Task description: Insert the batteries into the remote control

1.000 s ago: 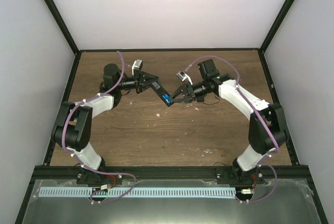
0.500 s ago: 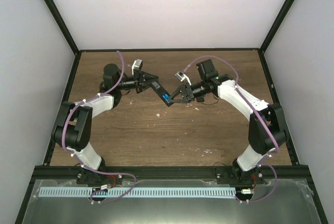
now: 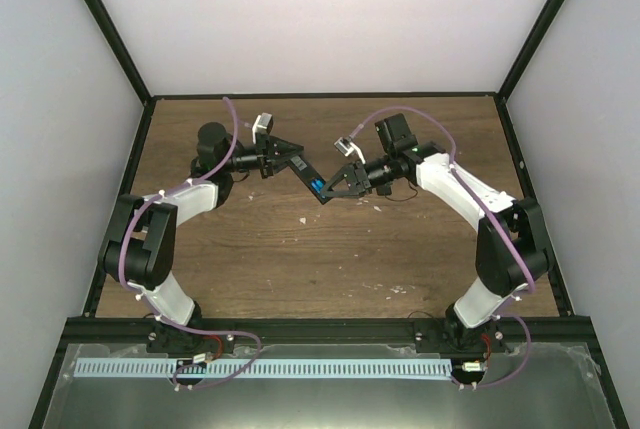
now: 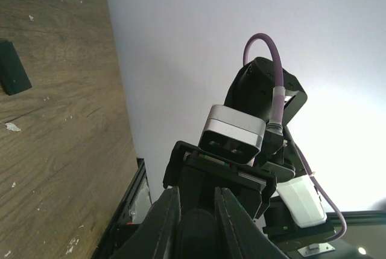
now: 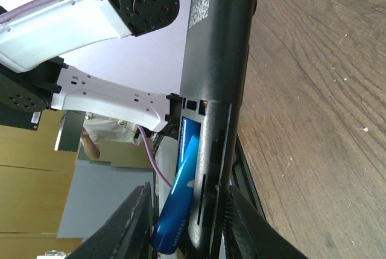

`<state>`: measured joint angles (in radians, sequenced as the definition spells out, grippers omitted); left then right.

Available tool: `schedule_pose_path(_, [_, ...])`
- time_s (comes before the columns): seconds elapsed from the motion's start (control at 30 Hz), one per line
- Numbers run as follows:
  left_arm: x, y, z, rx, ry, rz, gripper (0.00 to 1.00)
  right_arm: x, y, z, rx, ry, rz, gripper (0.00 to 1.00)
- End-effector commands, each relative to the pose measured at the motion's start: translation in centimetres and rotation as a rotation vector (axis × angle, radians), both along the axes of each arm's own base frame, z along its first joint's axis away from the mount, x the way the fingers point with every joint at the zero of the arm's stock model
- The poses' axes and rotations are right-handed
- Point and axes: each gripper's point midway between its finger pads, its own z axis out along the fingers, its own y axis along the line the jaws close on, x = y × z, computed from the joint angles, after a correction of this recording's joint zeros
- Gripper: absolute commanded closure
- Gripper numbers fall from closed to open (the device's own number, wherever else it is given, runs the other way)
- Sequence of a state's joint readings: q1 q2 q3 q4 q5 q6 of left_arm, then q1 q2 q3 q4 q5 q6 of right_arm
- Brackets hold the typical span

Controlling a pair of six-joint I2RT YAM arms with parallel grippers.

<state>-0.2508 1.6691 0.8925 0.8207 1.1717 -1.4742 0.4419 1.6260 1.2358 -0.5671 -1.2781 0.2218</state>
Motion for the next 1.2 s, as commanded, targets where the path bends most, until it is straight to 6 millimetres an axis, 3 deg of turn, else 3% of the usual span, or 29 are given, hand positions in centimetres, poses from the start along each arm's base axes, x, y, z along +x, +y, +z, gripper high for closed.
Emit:
schedule_pose_path(0.0, [-0.4, -0.2, 0.2, -0.01, -0.018, -0.014, 1.0, 0.7, 0.7, 1.4, 0.029, -0.049, 0.013, 0.74])
schedule_pose_path(0.9, [-0.1, -0.6, 0.7, -0.04, -0.026, -0.017, 1.0, 1.3, 1.9, 1.6, 0.045, -0.053, 0.03, 0.87])
schedule_pose_path(1.03, [-0.1, -0.6, 0.6, -0.032, -0.033, -0.017, 1.0, 1.6, 1.8, 1.8, 0.032, -0.075, 0.013, 0.83])
schedule_pose_path(1.17, [0.2, -0.4, -0.2, -0.001, -0.036, 0.0, 1.0, 2.7, 1.2, 1.3, -0.042, -0.14, -0.068, 0.66])
